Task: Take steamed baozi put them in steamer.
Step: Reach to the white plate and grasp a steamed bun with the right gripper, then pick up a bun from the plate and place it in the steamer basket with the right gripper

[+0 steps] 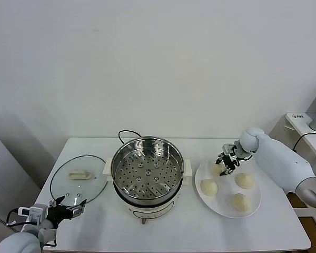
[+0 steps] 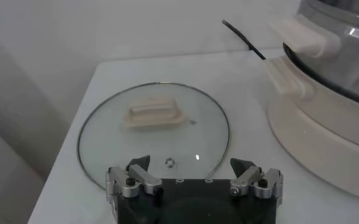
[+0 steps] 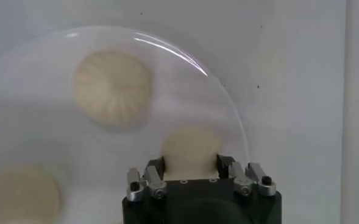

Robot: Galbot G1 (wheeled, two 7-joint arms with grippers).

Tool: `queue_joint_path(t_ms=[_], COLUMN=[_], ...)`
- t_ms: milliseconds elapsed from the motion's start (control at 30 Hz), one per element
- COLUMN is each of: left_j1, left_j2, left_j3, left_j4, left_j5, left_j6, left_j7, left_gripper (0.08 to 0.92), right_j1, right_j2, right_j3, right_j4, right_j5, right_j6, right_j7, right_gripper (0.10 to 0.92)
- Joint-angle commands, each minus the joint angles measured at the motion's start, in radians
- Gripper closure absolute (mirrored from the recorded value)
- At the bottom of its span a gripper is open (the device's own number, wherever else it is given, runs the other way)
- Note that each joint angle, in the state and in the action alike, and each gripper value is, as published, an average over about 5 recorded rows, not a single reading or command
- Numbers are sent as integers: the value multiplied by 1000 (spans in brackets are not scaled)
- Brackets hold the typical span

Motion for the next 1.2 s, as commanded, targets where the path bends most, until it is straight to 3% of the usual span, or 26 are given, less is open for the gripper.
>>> queue_joint_path(t_ms=[33,333,600,1000,1200], left_j1=[1,-2,-6,-7,-6], left_j2=[1,7,8,14,18], left_j3=[-2,3,11,15,17], left_j4=[-3,-10,-10,-8,-8], left_j5=[0,1,2,6,8], left_j6=[3,7,7,5,4], left_j7=[-3,-4,-3,-2,-1], left_gripper=[177,177,177,177,177], right_j1=[87,461,613,586,544], right_j2=[-44,-94,73,356,405], right_j3=[-97,-334,-356,-295,-265], right_j4=[91,272,195,66,80], right_j5=[98,293,377,332,235], right_j6=[-15,57,295,710,779], right_j7=[-16,-98,-191,-242,-237], right_gripper=[557,558,550,550,548])
